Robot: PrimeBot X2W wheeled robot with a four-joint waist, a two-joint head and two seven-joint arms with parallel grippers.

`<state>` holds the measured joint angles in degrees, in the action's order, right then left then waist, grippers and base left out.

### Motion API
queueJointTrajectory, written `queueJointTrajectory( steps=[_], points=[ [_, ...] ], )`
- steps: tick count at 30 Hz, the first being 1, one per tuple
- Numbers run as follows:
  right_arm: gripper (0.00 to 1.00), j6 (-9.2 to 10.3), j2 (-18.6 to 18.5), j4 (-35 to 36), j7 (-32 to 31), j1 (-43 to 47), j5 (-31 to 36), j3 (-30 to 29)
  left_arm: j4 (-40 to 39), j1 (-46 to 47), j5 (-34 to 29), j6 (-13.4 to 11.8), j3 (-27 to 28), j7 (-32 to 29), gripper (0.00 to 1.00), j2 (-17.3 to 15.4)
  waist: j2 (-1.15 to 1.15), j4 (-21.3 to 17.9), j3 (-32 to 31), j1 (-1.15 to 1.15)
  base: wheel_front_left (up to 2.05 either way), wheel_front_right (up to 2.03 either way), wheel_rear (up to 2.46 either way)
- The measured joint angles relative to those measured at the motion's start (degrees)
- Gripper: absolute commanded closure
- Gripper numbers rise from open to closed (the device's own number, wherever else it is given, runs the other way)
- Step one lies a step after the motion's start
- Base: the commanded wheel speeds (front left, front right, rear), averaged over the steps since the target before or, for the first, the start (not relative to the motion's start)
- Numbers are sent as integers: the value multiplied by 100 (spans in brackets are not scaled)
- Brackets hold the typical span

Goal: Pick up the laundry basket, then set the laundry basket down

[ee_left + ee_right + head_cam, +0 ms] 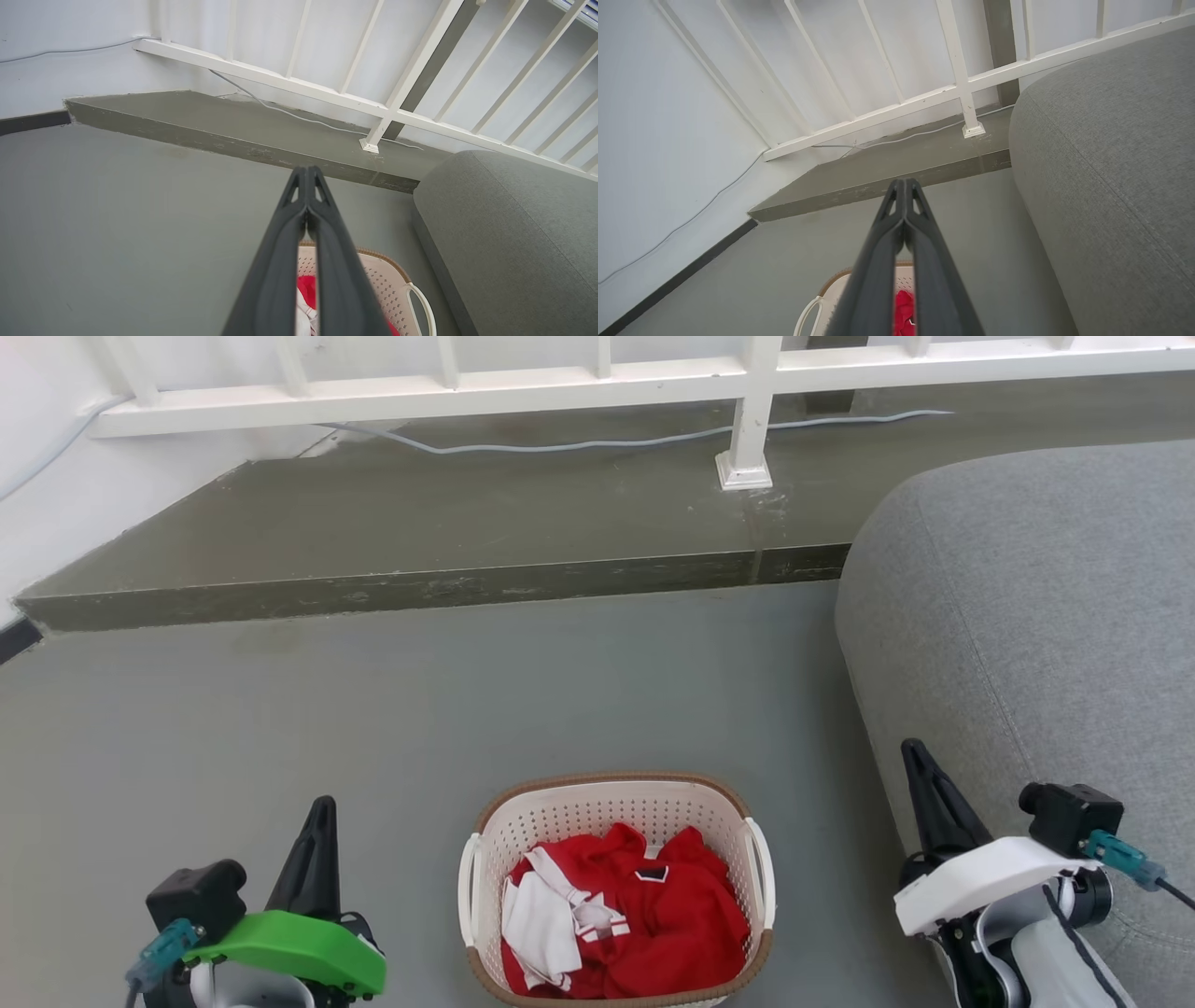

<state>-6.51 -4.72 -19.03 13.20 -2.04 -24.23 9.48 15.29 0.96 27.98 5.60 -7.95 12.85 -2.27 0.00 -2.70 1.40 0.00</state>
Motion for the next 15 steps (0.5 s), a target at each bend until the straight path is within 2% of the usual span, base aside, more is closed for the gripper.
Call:
queueJointTrajectory(
  steps=[15],
  points=[
    [100, 0, 37, 26, -319, -2, -1183, -249, 25, 1, 1087, 1, 181, -326, 100, 1, 0, 44, -20, 0, 0, 0, 0]
  ],
)
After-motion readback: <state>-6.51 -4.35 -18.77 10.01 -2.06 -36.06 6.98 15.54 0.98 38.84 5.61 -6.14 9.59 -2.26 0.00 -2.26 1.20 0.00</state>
